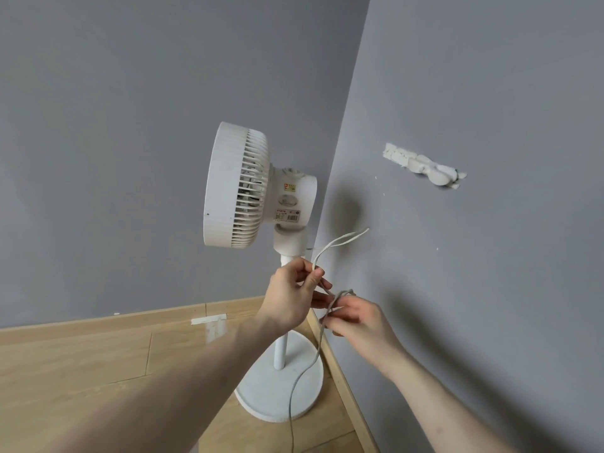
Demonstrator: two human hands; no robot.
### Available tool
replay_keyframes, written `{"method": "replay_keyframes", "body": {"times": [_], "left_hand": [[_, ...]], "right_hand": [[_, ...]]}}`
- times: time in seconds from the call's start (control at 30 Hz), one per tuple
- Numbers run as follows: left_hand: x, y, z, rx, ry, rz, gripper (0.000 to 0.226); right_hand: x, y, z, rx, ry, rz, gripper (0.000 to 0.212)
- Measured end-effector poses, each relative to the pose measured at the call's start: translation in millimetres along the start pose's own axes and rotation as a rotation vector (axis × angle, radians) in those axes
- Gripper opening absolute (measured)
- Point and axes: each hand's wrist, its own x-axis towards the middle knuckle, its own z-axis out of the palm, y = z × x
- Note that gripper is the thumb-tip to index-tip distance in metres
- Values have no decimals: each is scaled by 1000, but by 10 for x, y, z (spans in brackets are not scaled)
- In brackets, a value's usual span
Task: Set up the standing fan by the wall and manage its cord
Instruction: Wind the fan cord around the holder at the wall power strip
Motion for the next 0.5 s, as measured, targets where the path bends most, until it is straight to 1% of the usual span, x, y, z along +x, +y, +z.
{"method": "replay_keyframes", "body": {"times": [0.13, 0.2, 0.33, 0.5], "left_hand": [[26, 14, -56, 134, 33, 64, 19], [52, 38, -111, 200, 75, 86, 20], [127, 72, -248, 264, 263, 119, 20], [239, 102, -412, 288, 451, 129, 22]], "right_hand": [[-3, -11, -52, 115, -53, 81, 15], [15, 5, -133, 98, -64, 107, 15], [38, 127, -389, 12, -34, 183, 12], [48, 509, -671, -22, 37, 314, 10]]}}
